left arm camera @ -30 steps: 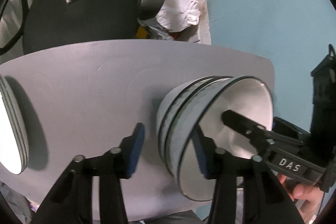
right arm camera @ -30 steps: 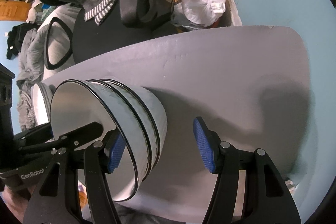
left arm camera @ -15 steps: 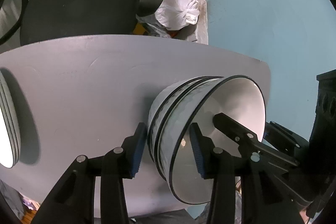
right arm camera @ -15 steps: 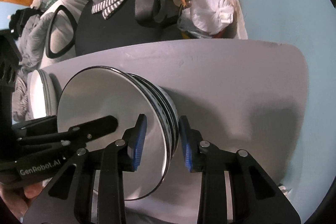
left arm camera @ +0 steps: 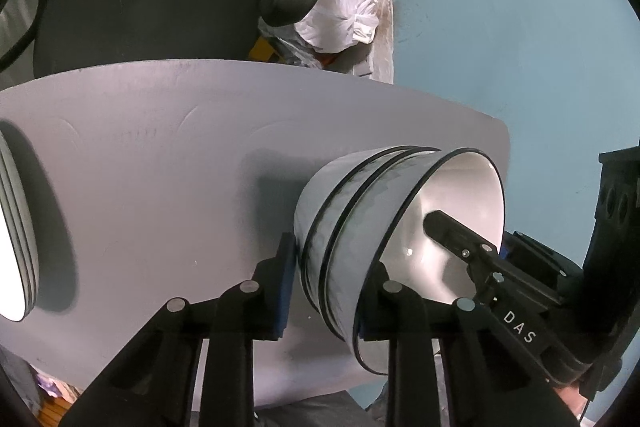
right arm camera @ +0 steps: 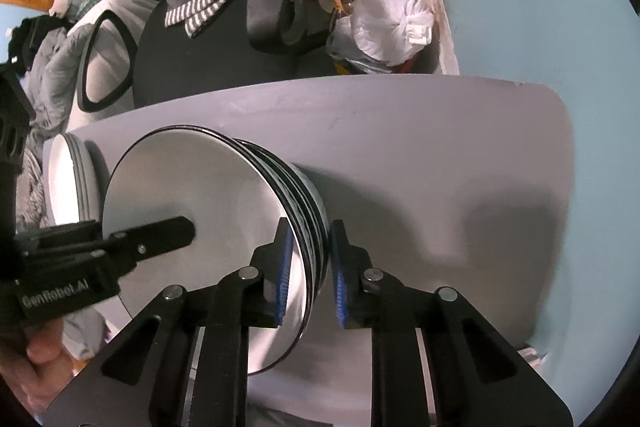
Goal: Organize plates and bowls
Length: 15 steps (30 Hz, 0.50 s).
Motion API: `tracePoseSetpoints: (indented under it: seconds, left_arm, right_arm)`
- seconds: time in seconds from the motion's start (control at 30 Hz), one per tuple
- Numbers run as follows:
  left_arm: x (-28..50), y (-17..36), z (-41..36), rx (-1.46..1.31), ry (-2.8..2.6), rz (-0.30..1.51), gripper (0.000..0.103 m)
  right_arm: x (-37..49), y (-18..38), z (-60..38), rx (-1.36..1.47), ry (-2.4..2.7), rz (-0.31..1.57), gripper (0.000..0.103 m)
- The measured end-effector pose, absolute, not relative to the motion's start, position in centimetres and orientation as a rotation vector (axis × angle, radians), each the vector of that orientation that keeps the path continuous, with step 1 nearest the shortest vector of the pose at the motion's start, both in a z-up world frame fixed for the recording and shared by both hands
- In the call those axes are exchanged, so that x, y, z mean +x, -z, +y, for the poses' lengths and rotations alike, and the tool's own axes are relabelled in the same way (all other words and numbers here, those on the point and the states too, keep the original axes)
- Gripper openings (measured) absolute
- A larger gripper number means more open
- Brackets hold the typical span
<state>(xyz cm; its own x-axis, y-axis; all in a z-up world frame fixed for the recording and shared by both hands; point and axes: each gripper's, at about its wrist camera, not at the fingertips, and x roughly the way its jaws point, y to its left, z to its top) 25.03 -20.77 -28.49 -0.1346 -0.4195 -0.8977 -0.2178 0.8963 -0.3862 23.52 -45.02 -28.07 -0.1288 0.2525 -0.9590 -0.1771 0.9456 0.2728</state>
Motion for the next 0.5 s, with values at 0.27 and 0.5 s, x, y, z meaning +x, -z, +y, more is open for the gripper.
tracePoseSetpoints:
  seconds: [0.27,0.5]
  left_arm:
    - [24.91,28.10,-21.39,-0.449,0.177,1.711,0.024]
    - [25.12,27.94,-21.82,-0.407,0.187,1.711,0.024]
  right_arm:
    - [23.51,28.14,-45.56,0.094,-0.361,1.663,0.017]
    - [23.50,28.13,-45.56,0.091,-0.356,1.662,0.017]
